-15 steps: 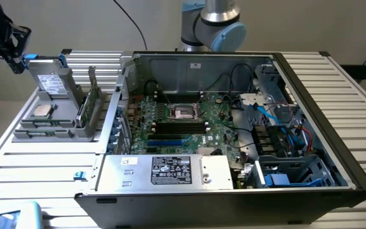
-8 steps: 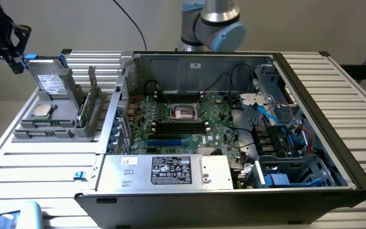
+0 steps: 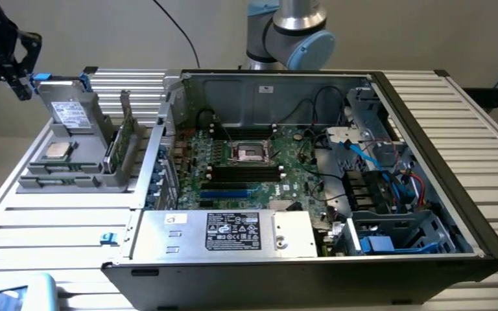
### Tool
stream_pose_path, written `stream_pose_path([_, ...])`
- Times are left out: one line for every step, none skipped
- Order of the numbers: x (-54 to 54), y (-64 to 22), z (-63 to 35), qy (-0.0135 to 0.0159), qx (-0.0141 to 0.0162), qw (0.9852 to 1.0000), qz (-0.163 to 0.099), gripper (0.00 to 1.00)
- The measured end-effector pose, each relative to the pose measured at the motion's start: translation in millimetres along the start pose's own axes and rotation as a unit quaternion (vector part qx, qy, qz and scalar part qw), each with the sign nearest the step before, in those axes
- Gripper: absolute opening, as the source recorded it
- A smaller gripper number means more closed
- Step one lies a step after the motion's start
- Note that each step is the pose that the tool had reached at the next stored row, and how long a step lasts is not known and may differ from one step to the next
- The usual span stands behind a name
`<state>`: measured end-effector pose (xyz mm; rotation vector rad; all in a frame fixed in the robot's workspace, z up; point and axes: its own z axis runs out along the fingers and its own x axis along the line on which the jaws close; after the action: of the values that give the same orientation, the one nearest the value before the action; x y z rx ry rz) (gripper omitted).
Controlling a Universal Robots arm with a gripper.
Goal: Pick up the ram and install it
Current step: 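Pick up the ram and move it above insertion slot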
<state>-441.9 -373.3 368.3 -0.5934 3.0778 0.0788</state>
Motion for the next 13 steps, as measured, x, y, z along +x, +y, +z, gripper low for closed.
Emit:
stream_pose_path([0.0, 0.0, 0.0, 0.0004, -0.0001, 1.0000, -0.009, 0.11])
stream_pose_path([0.0, 0.0, 0.1, 0.0009, -0.0003, 0.9998, -0.018, 0.11])
stream_pose_path([0.0, 0.0, 0.1, 0.0014, -0.0004, 0.9996, -0.027, 0.11])
stream_pose_path([0.0, 0.0, 0.2, 0.0018, -0.0006, 0.9993, -0.037, 0.11])
stream_pose_path([0.0, 0.0, 0.2, 0.0023, -0.0007, 0.9989, -0.046, 0.11])
stream_pose_path([0.0, 0.0, 0.3, 0.0027, -0.0008, 0.9985, -0.055, 0.11])
stream_pose_path([0.0, 0.0, 0.3, 0.0031, -0.0010, 0.9979, -0.064, 0.11])
stream_pose_path([0.0, 0.0, 0.4, 0.0035, -0.0011, 0.9974, -0.073, 0.11])
stream_pose_path([0.0, 0.0, 0.5, 0.0039, -0.0012, 0.9967, -0.082, 0.11])
stream_pose_path([0.0, 0.0, 0.5, 0.0045, -0.0014, 0.9958, -0.091, 0.11])
stream_pose_path([0.0, 0.0, 0.6, 0.0049, -0.0015, 0.9950, -0.100, 0.11])
stream_pose_path([0.0, 0.0, 0.6, 0.0053, -0.0017, 0.9940, -0.109, 0.11])
stream_pose_path([0.0, -0.1, 0.7, 0.0057, -0.0018, 0.9930, -0.118, 0.11])
